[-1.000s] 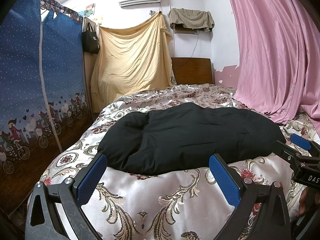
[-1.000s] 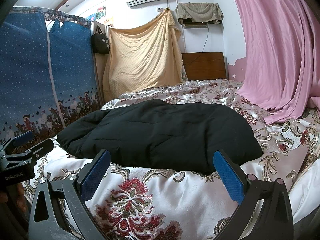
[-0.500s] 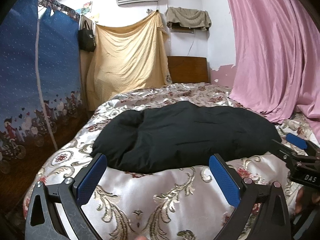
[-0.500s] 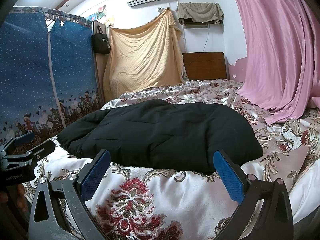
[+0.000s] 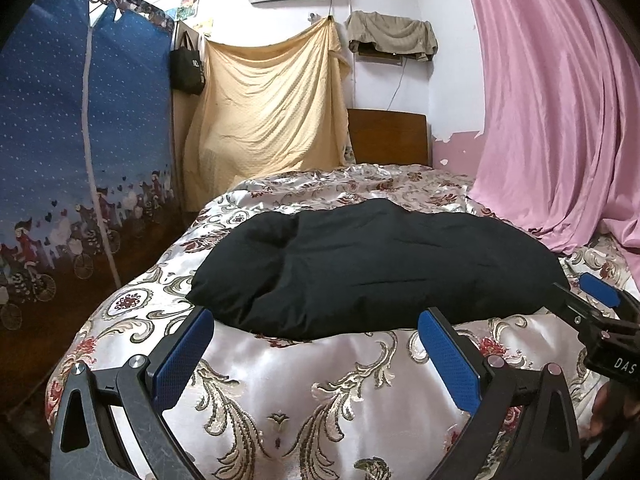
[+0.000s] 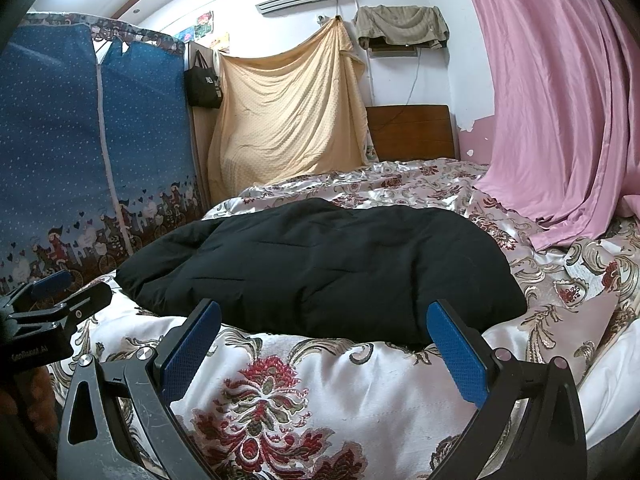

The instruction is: Fold large clothes

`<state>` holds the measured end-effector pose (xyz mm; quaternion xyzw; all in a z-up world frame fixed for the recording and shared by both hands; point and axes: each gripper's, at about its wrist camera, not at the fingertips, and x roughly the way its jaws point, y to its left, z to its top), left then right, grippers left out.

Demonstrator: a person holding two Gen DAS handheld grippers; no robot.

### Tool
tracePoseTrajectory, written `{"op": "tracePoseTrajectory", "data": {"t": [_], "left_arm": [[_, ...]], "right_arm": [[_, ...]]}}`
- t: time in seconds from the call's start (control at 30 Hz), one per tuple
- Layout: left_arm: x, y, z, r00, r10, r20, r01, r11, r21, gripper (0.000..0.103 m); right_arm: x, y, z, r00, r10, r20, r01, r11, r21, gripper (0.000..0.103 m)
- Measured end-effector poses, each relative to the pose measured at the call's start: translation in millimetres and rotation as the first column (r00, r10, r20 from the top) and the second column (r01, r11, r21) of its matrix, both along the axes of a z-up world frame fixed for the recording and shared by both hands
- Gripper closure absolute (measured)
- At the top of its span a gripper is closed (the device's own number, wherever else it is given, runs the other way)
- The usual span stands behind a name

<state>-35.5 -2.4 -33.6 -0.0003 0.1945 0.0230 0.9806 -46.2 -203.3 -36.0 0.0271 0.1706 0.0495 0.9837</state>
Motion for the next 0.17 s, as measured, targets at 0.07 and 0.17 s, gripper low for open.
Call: {"op": "tracePoseTrajectory", "data": {"t": [0.07,0.17], "left_arm": [[-1.2,0.6,-0.8,1.000,0.006,0.009,-0.006,1.000,0.005,0.000],[-1.6,1.6,-2.2,1.000,0.012,0.011,-0.012,1.000,0.003,0.000]], "right_arm": [[-0.2,0.4,-0.2,1.000,0.000,0.000,0.000,1.000,0.001,0.002],[-0.3,0.7,-0.3,1.000,0.000,0.000,0.000,1.000,0.001,0.002]]}}
